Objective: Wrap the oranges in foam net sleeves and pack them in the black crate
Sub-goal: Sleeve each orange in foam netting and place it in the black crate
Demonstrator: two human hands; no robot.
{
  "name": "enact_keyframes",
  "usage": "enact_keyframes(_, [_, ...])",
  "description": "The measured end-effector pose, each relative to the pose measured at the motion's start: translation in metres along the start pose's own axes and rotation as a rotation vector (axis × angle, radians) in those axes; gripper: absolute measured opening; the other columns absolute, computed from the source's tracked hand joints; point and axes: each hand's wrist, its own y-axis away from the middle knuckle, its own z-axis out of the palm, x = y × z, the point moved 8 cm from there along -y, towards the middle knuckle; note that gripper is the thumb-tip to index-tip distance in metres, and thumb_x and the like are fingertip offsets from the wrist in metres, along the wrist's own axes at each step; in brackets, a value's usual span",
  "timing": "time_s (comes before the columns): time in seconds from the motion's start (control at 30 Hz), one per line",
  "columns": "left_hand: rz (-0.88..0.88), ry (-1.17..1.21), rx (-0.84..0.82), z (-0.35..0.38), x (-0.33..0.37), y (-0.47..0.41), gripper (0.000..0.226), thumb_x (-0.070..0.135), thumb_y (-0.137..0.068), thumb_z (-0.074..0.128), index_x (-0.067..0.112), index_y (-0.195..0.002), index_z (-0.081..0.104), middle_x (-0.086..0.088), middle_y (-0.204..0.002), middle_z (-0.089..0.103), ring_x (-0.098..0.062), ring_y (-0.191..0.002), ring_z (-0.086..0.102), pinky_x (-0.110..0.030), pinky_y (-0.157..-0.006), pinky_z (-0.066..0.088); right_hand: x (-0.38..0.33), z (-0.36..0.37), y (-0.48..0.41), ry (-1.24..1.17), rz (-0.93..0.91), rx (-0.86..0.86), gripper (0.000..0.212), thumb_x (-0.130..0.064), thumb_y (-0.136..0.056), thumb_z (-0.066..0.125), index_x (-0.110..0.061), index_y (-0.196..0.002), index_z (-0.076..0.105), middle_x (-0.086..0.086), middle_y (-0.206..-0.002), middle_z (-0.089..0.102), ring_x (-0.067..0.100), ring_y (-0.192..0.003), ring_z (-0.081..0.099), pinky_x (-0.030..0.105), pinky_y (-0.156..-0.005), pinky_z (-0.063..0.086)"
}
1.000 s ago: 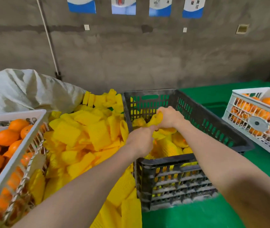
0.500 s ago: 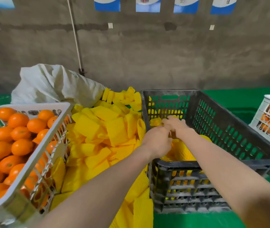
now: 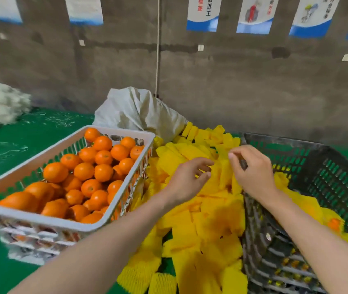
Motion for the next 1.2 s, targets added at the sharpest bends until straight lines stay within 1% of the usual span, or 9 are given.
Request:
enact_keyframes(0.2, [-0.175, -0.056, 0.186, -0.121, -0.066, 0.035, 0.018, 0.012, -0.095, 0.056, 0.007, -0.111, 0.065, -0.009, -0.098, 0.068, -0.018, -0.083, 0.066, -0.039, -0.079, 0.054, -0.098, 0.075, -0.010, -0.197, -0.075, -0.105, 0.013, -0.013, -0.085, 0.058, -0.004, -0.081, 0.067, 0.009, -0.079, 0.066, 0.025, -0.074, 0.063, 0.031, -0.069, 0.046])
enact_keyframes(0.37, [-0.290, -0.185, 0.225, -0.184, -0.122, 0.071, 0.019, 0.011, -0.094, 0.057, 0.007, -0.110, 0.066, -0.008, -0.106, 0.068, -0.014, -0.089, 0.062, -0.015, -0.068, 0.048, -0.162, 0.161, 0.001, -0.255, -0.115, -0.378, 0.013, -0.018, -0.088, 0.059, -0.007, -0.091, 0.066, 0.008, -0.090, 0.065, 0.026, -0.087, 0.060, 0.039, -0.073, 0.049])
enact_keyframes(0.57, [-0.349, -0.269, 0.209, -0.235, -0.162, 0.079, 0.022, 0.017, -0.094, 0.058, 0.009, -0.114, 0.065, -0.009, -0.118, 0.065, -0.020, -0.104, 0.062, -0.025, -0.078, 0.050, -0.188, 0.232, -0.007, -0.175, -0.065, -0.561, 0.025, -0.026, -0.091, 0.055, -0.013, -0.112, 0.058, 0.006, -0.112, 0.058, 0.025, -0.102, 0.053, 0.038, -0.082, 0.046])
enact_keyframes(0.77, [-0.463, -0.414, 0.082, -0.255, -0.215, 0.051, 0.036, 0.016, -0.095, 0.055, 0.006, -0.129, 0.053, -0.013, -0.131, 0.057, -0.026, -0.117, 0.055, -0.025, -0.081, 0.042, -0.176, 0.303, -0.023, -0.009, 0.092, -0.747, 0.045, -0.025, -0.091, 0.055, -0.014, -0.131, 0.040, 0.013, -0.129, 0.046, 0.032, -0.119, 0.045, 0.040, -0.094, 0.042])
enact_keyframes(0.9, [-0.529, -0.543, -0.005, -0.256, -0.252, 0.024, 0.042, 0.021, -0.092, 0.059, 0.003, -0.128, 0.046, -0.019, -0.131, 0.052, -0.031, -0.112, 0.052, -0.036, -0.085, 0.044, -0.147, 0.355, -0.028, 0.104, 0.267, -0.920, 0.074, -0.025, -0.090, 0.059, -0.019, -0.147, 0.013, 0.018, -0.150, 0.016, 0.043, -0.138, 0.017, 0.050, -0.109, 0.027])
enact_keyframes(0.97, [-0.568, -0.583, -0.081, -0.249, -0.272, 0.011, 0.061, 0.033, -0.086, 0.067, 0.007, -0.134, 0.038, -0.019, -0.140, 0.041, -0.032, -0.122, 0.044, -0.039, -0.094, 0.043, -0.132, 0.375, -0.035, 0.170, 0.331, -0.955, 0.087, -0.030, -0.089, 0.061, -0.024, -0.149, -0.002, 0.017, -0.156, -0.007, 0.044, -0.141, -0.004, 0.052, -0.113, 0.014])
enact_keyframes(1.03, [-0.599, -0.691, -0.258, -0.235, -0.292, 0.002, 0.093, 0.047, -0.075, 0.075, 0.018, -0.146, 0.022, -0.017, -0.155, 0.013, -0.039, -0.141, 0.018, -0.050, -0.109, 0.029, -0.119, 0.391, -0.044, 0.273, 0.336, -0.975, 0.100, -0.040, -0.085, 0.063, -0.028, -0.147, -0.013, 0.017, -0.154, -0.022, 0.044, -0.140, -0.015, 0.056, -0.114, 0.003])
enact_keyframes(1.1, [-0.574, -0.850, -0.437, -0.221, -0.307, -0.005, 0.112, 0.056, -0.065, 0.079, 0.029, -0.148, 0.010, -0.015, -0.158, -0.006, -0.043, -0.144, -0.003, -0.058, -0.112, 0.017, -0.106, 0.406, -0.050, 0.326, 0.342, -1.009, 0.108, -0.053, -0.080, 0.064, -0.030, -0.146, -0.018, 0.017, -0.152, -0.026, 0.045, -0.138, -0.019, 0.059, -0.112, -0.001])
enact_keyframes(1.2, [-0.489, -1.000, -0.510, -0.214, -0.318, -0.013, 0.119, 0.063, -0.059, 0.079, 0.032, -0.146, 0.005, -0.021, -0.154, 0.002, -0.047, -0.141, 0.001, -0.058, -0.109, 0.026, -0.089, 0.424, -0.050, 0.409, 0.398, -1.066, 0.110, -0.067, -0.075, 0.058, -0.022, -0.149, -0.010, 0.022, -0.154, -0.013, 0.049, -0.139, -0.006, 0.058, -0.112, 0.005])
